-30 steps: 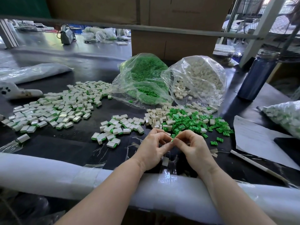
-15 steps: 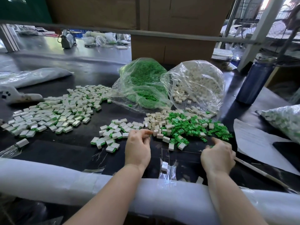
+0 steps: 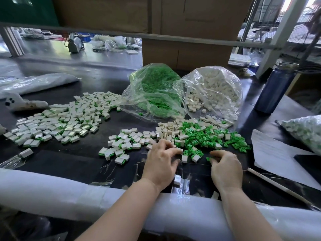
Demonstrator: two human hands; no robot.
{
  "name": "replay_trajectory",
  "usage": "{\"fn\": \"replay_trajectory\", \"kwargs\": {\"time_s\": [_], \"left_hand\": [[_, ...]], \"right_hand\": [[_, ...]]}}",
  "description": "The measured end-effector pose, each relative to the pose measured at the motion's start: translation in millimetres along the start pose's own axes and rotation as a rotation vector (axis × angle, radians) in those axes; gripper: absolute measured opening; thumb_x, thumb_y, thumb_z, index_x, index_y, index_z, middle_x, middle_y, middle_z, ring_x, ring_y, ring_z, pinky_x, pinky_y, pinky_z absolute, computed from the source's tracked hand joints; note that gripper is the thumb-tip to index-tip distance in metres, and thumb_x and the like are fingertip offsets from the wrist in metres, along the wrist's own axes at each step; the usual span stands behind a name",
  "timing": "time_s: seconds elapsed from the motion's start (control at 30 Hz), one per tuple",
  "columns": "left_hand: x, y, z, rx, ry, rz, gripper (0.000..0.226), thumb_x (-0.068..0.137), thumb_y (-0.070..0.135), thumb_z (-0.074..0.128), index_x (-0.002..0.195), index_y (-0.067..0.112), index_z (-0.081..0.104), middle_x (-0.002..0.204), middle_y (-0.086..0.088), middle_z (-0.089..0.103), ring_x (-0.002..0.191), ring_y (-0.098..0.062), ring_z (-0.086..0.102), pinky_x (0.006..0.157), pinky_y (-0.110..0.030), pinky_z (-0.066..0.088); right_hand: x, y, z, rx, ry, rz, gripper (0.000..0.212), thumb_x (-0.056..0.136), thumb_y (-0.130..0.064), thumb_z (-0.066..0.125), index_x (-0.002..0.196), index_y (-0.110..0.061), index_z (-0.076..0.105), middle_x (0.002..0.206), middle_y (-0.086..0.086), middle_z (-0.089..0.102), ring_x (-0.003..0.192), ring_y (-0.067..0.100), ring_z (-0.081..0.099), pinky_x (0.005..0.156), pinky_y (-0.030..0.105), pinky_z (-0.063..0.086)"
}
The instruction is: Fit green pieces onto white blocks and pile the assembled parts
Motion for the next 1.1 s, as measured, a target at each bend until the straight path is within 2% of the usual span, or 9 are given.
{"fn": "replay_trajectory", "kwargs": {"time_s": [0.13, 0.23, 0.37, 0.47, 0.6, 0.7, 0.77, 0.93, 1.1], "left_hand": [[1.9, 1.5, 17.8, 0.096, -0.157, 0.040, 0.040, 0.093, 0.043, 0.047, 0.132, 0.037, 0.047, 0.122, 0.007, 0.035, 0.117, -0.013, 0.031, 0.105, -0.028, 0.021], [2.6, 0.9, 17.7, 0.066, -0.154, 0.031, 0.035, 0.091, 0.045, 0.050, 0.124, 0.035, 0.055, 0.120, 0.008, 0.040, 0.116, -0.012, 0.033, 0.103, -0.028, 0.022], [2.6, 2.0, 11.7, -0.020, -0.124, 0.016, 0.025, 0.085, 0.039, 0.062, 0.109, 0.032, 0.060, 0.107, 0.011, 0.049, 0.108, -0.011, 0.040, 0.100, -0.028, 0.027], [-0.4, 5.1, 8.7, -0.134, -0.121, 0.014, 0.015, 0.083, 0.027, 0.067, 0.096, 0.031, 0.061, 0.086, 0.019, 0.052, 0.095, -0.011, 0.049, 0.097, -0.032, 0.038], [-0.5, 1.8, 5.3, -0.281, -0.104, -0.033, 0.015, 0.083, 0.015, 0.068, 0.090, 0.025, 0.060, 0.081, 0.010, 0.061, 0.078, -0.007, 0.059, 0.081, -0.026, 0.051], [0.0, -3.1, 1.5, -0.388, -0.069, -0.072, 0.019, 0.080, 0.013, 0.071, 0.089, 0.026, 0.061, 0.076, 0.015, 0.061, 0.068, 0.004, 0.058, 0.071, -0.008, 0.047], [-0.4, -3.1, 0.7, -0.416, -0.063, -0.071, 0.020, 0.081, 0.011, 0.070, 0.083, 0.028, 0.060, 0.074, 0.017, 0.061, 0.069, 0.007, 0.058, 0.070, -0.005, 0.045], [-1.2, -2.8, 6.0, -0.489, -0.114, -0.078, 0.012, 0.087, 0.017, 0.063, 0.090, 0.027, 0.060, 0.082, 0.005, 0.067, 0.078, -0.012, 0.065, 0.081, -0.029, 0.052], [-1.6, -0.9, 10.8, -0.514, -0.152, -0.044, 0.016, 0.087, 0.020, 0.063, 0.102, 0.024, 0.063, 0.081, 0.010, 0.061, 0.077, -0.009, 0.060, 0.081, -0.024, 0.050]], "right_hand": [[-0.4, -1.7, 2.9, -0.010, -0.019, -0.018, 0.020, 0.088, -0.012, 0.062, 0.106, -0.008, 0.069, 0.111, 0.010, 0.061, 0.103, 0.027, 0.056, 0.086, 0.029, 0.039], [-0.2, -1.8, 4.5, -0.034, -0.026, -0.022, 0.015, 0.086, -0.013, 0.064, 0.100, -0.009, 0.069, 0.108, 0.009, 0.060, 0.100, 0.027, 0.056, 0.086, 0.031, 0.039], [-0.8, -3.5, 3.9, -0.026, -0.025, -0.026, 0.005, 0.084, -0.012, 0.066, 0.088, -0.012, 0.064, 0.099, 0.007, 0.060, 0.096, 0.027, 0.055, 0.085, 0.035, 0.043], [-3.2, -10.6, 2.3, -0.007, -0.007, -0.099, 0.010, 0.085, -0.012, 0.065, 0.082, -0.017, 0.057, 0.087, 0.001, 0.059, 0.091, 0.025, 0.054, 0.084, 0.039, 0.043], [-9.8, -23.7, -4.0, 0.228, 0.021, -0.226, 0.010, 0.083, -0.009, 0.068, 0.083, -0.016, 0.061, 0.077, -0.006, 0.062, 0.077, 0.015, 0.059, 0.073, 0.024, 0.043], [-13.8, -32.7, 1.3, 0.390, -0.071, -0.276, 0.018, 0.080, -0.006, 0.071, 0.077, -0.021, 0.061, 0.073, -0.011, 0.063, 0.070, 0.000, 0.060, 0.066, 0.009, 0.044], [-16.0, -37.7, 5.7, 0.432, -0.121, -0.312, 0.019, 0.081, -0.006, 0.070, 0.076, -0.021, 0.060, 0.071, -0.007, 0.063, 0.070, -0.002, 0.059, 0.065, 0.006, 0.044], [-18.7, -40.2, 13.9, 0.528, -0.250, -0.323, 0.017, 0.084, -0.003, 0.065, 0.079, -0.019, 0.064, 0.072, -0.002, 0.067, 0.072, 0.008, 0.063, 0.069, 0.019, 0.052], [-19.3, -42.4, 17.0, 0.682, -0.328, -0.286, 0.024, 0.081, 0.004, 0.066, 0.079, -0.019, 0.068, 0.076, -0.003, 0.071, 0.071, 0.009, 0.066, 0.068, 0.018, 0.053]]}}
Point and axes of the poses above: each hand's wrist, its own x-axis towards the middle knuckle, its own z-axis out of the palm, y = z × x, the point moved 8 cm from there along x, towards the middle knuckle
